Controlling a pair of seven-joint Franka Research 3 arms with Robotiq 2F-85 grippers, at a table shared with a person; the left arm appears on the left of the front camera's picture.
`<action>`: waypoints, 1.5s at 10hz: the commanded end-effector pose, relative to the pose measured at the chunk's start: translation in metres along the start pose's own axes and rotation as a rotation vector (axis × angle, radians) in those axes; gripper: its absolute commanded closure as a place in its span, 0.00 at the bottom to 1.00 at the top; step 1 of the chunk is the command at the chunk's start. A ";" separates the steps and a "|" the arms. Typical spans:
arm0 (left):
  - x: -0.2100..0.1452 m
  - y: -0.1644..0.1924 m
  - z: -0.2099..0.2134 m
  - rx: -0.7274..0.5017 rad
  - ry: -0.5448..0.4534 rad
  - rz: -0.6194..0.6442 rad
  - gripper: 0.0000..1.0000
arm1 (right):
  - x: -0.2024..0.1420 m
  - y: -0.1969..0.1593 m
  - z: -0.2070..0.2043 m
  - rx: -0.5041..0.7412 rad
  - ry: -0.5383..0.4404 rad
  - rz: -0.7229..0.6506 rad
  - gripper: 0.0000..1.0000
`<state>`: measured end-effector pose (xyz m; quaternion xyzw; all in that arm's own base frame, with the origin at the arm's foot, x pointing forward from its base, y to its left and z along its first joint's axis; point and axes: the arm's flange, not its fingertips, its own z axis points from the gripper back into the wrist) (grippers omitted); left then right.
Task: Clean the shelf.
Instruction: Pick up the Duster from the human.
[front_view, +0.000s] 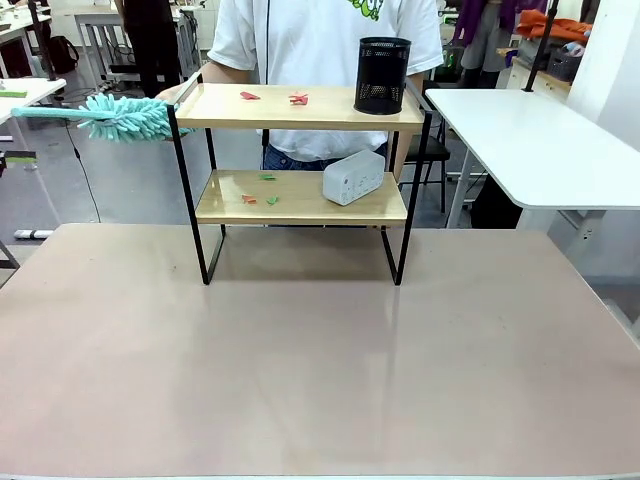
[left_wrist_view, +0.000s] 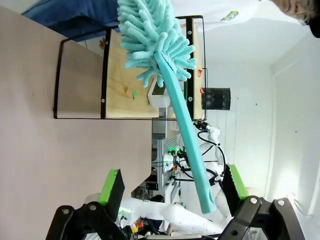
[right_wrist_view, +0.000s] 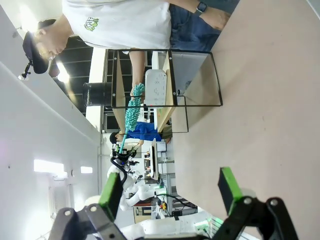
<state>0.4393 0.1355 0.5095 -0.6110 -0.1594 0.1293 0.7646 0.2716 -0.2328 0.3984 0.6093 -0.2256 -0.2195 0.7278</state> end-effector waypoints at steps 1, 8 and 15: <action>-0.009 -0.004 0.020 0.000 -0.029 -0.032 0.00 | -0.002 0.002 0.000 0.004 0.007 0.011 0.00; 0.043 0.001 0.007 -0.286 0.344 0.337 0.00 | -0.002 0.002 0.000 0.004 0.007 0.011 0.00; 0.059 0.006 -0.050 -0.220 0.412 0.376 0.00 | -0.002 0.002 0.000 0.004 0.007 0.011 0.00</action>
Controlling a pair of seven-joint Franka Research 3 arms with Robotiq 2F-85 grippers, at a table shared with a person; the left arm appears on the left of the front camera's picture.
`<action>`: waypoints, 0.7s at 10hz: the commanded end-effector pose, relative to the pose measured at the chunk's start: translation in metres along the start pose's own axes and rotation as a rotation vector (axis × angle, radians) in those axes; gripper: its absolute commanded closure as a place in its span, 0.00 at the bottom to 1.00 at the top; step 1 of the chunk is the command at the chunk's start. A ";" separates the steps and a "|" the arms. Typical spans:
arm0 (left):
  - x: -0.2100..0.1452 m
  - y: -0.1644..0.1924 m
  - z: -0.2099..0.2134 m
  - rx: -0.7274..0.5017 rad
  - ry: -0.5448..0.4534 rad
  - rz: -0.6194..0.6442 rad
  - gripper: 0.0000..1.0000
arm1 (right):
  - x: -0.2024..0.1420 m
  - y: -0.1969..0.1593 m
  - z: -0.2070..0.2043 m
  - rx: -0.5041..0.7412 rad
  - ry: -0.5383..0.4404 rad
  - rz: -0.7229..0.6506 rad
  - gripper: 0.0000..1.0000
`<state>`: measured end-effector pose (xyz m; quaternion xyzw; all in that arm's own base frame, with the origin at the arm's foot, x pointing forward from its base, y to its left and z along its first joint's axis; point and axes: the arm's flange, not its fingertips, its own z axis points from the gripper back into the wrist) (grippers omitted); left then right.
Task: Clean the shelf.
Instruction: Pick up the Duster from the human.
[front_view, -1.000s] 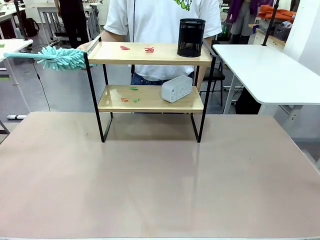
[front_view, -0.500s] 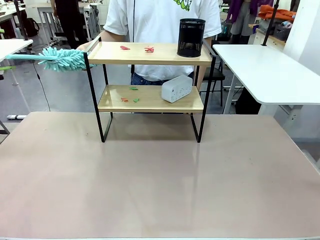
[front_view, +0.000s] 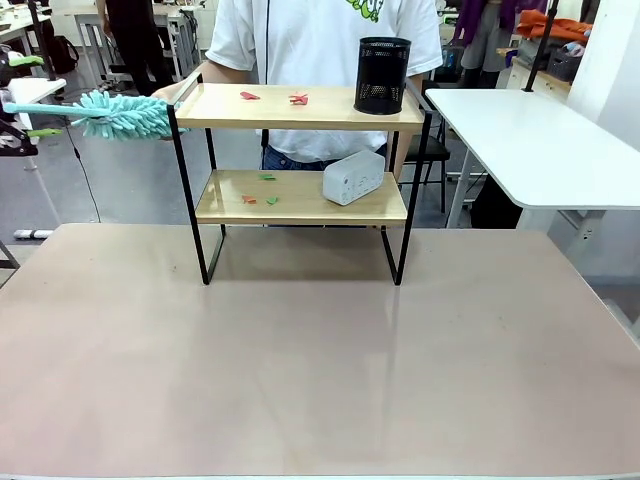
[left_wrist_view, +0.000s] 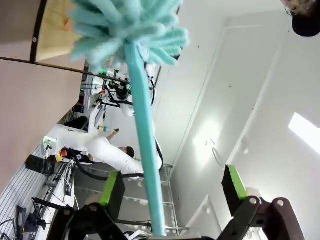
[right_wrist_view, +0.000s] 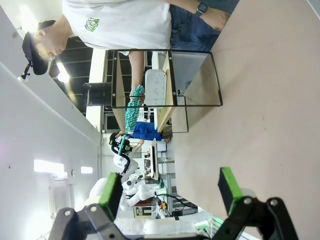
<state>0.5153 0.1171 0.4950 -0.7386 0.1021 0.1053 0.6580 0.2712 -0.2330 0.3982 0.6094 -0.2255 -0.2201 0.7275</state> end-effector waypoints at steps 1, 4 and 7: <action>-0.004 0.001 -0.006 0.081 -0.080 0.029 0.00 | -0.002 0.002 0.000 0.004 0.008 0.012 0.00; -0.010 0.004 -0.018 0.143 -0.178 0.023 0.00 | -0.002 0.002 0.000 0.004 0.008 0.012 0.00; -0.011 0.000 -0.018 0.122 -0.186 0.009 0.00 | -0.002 0.002 0.000 0.004 0.008 0.012 0.00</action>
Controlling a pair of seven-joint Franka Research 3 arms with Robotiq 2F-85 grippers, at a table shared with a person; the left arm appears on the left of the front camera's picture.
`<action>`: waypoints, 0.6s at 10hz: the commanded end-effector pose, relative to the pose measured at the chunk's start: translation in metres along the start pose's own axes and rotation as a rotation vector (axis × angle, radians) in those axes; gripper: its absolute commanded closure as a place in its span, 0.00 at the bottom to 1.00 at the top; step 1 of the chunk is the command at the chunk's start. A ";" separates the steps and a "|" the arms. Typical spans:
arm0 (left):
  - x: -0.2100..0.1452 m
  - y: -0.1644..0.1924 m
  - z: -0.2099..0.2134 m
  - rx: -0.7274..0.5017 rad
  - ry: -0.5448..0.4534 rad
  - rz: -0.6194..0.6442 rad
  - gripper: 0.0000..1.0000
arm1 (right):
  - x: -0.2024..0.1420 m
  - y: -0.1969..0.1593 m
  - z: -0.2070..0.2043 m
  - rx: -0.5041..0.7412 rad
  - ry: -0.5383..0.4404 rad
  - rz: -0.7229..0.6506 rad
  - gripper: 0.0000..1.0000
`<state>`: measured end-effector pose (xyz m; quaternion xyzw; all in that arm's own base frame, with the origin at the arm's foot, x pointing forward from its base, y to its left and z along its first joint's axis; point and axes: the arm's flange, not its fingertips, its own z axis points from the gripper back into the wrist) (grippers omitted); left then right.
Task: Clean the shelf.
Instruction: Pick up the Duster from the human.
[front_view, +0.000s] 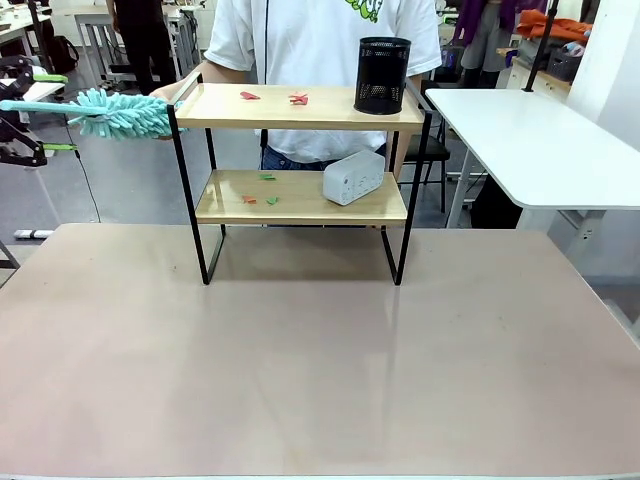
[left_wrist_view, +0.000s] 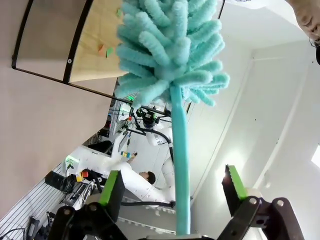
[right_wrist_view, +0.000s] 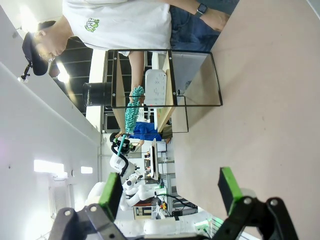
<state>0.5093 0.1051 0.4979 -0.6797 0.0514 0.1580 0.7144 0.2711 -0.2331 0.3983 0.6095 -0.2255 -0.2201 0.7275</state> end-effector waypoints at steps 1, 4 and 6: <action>-0.005 -0.001 -0.006 -0.016 -0.019 0.018 0.00 | -0.002 0.002 0.000 0.004 0.008 0.012 0.00; -0.001 -0.003 -0.006 -0.025 -0.025 0.016 0.35 | -0.002 0.002 0.000 0.004 0.008 0.012 0.00; 0.001 -0.004 -0.004 -0.039 -0.043 0.005 0.92 | -0.002 0.002 0.000 0.004 0.008 0.012 0.00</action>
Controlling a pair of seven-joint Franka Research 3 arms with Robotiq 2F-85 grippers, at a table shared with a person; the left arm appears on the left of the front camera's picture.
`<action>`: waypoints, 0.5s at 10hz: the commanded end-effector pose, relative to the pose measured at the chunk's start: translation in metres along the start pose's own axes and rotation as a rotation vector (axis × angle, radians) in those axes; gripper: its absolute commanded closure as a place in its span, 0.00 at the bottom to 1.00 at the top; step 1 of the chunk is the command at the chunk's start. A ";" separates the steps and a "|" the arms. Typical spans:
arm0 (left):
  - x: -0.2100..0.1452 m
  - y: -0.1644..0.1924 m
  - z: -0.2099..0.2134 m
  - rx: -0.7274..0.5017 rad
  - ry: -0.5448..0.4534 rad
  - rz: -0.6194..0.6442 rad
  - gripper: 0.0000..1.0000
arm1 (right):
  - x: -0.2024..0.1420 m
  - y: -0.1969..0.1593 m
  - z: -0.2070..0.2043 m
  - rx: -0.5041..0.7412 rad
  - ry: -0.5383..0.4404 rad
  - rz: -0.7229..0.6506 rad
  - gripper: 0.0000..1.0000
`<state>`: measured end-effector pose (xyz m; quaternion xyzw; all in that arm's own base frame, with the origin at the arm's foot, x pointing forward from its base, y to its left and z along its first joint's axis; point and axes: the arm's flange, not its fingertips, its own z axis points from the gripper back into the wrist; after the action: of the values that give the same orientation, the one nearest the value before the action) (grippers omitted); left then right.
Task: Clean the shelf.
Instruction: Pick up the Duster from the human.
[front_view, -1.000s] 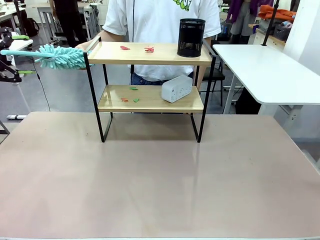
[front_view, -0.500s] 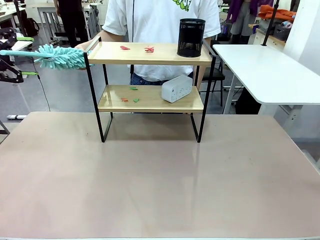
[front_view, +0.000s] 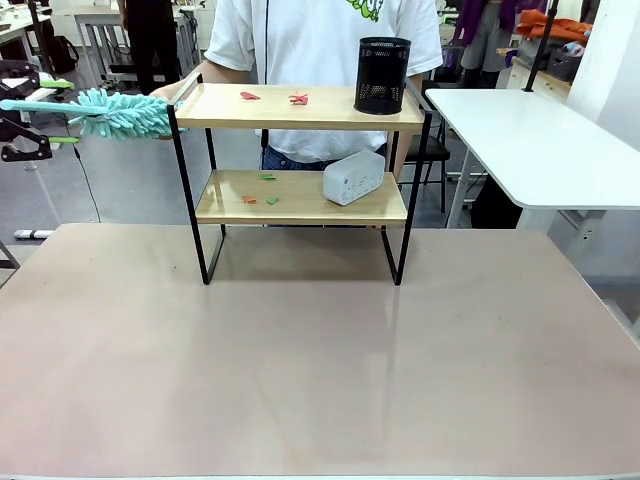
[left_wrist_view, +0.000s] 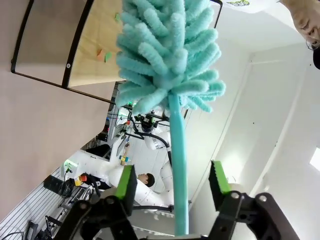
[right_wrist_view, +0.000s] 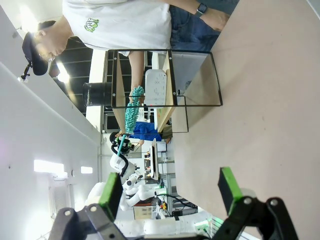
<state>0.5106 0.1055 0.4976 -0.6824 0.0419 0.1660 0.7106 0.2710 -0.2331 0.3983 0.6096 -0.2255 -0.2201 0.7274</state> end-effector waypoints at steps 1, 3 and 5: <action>0.000 -0.004 -0.002 -0.035 -0.024 0.004 1.00 | -0.002 0.002 0.000 0.004 0.008 0.012 0.00; 0.001 -0.002 -0.002 -0.035 -0.037 0.000 1.00 | -0.002 0.002 0.000 0.004 0.008 0.012 0.00; 0.001 -0.002 -0.002 -0.032 -0.043 0.001 1.00 | -0.002 0.002 0.000 0.004 0.008 0.012 0.00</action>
<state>0.5137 0.1086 0.4986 -0.6859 0.0288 0.1751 0.7057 0.2710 -0.2331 0.3983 0.6096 -0.2254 -0.2201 0.7274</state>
